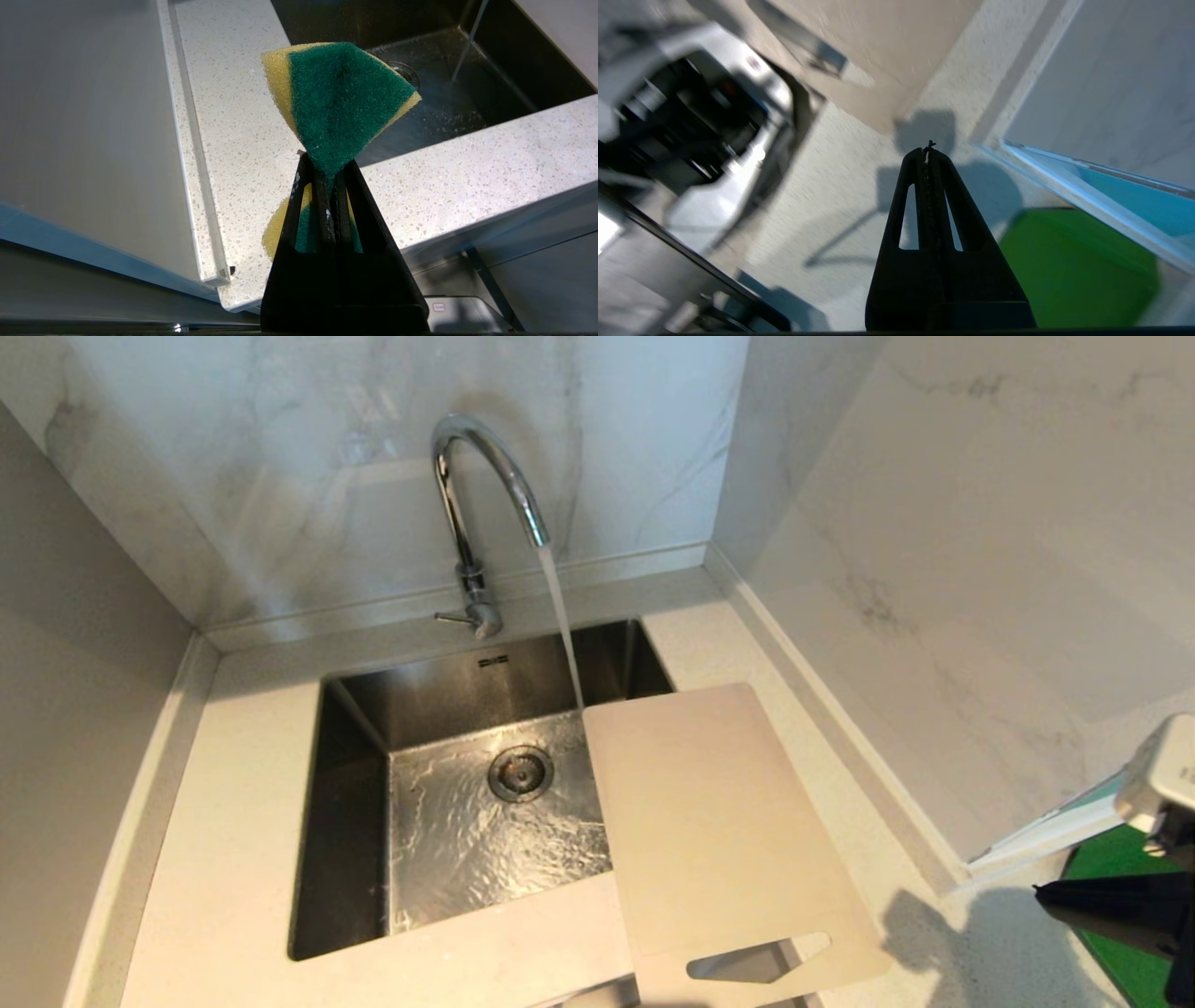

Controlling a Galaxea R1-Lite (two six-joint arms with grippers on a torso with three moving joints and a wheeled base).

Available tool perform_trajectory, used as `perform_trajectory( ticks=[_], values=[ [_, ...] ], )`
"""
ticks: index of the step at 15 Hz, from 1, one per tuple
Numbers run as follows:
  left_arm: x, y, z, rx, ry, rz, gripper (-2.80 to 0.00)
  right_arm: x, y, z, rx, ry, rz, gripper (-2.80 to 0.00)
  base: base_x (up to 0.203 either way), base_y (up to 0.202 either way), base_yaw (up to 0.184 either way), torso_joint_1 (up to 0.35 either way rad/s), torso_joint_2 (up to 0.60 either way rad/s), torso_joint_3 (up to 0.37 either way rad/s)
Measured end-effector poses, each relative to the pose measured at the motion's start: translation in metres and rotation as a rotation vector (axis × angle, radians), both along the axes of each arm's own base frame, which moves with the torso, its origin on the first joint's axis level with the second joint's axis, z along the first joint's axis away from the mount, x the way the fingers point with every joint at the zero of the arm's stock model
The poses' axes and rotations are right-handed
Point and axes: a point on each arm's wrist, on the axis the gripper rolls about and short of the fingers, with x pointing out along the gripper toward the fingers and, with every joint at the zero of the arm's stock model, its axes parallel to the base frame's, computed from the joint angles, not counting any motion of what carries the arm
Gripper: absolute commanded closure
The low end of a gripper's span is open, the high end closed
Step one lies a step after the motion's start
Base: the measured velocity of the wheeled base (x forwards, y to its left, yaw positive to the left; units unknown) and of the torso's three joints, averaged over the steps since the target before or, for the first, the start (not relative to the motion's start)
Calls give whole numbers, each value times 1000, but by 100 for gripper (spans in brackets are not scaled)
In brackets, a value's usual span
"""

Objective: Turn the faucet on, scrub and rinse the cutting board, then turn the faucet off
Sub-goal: Pick up the cutting board

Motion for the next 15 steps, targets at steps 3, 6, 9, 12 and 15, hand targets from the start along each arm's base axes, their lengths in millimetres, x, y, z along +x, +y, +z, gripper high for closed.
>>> perform_trajectory(
  ticks=[3,6,9,12,15],
  values=[
    [0,0,0,-1,0,0,0,18,6,-12,-188,57,37,0,0,0,0,0,0,0],
    [0,0,0,0,0,0,0,31,11,-19,-348,87,98,0,0,0,0,0,0,0],
    [0,0,0,0,0,0,0,39,12,-18,-502,79,168,0,0,0,0,0,0,0],
    [0,0,0,0,0,0,0,45,11,-20,-725,72,283,0,0,0,0,0,0,0],
    [0,0,0,0,0,0,0,50,21,-32,-836,18,383,0,0,0,0,0,0,0]
  ],
)
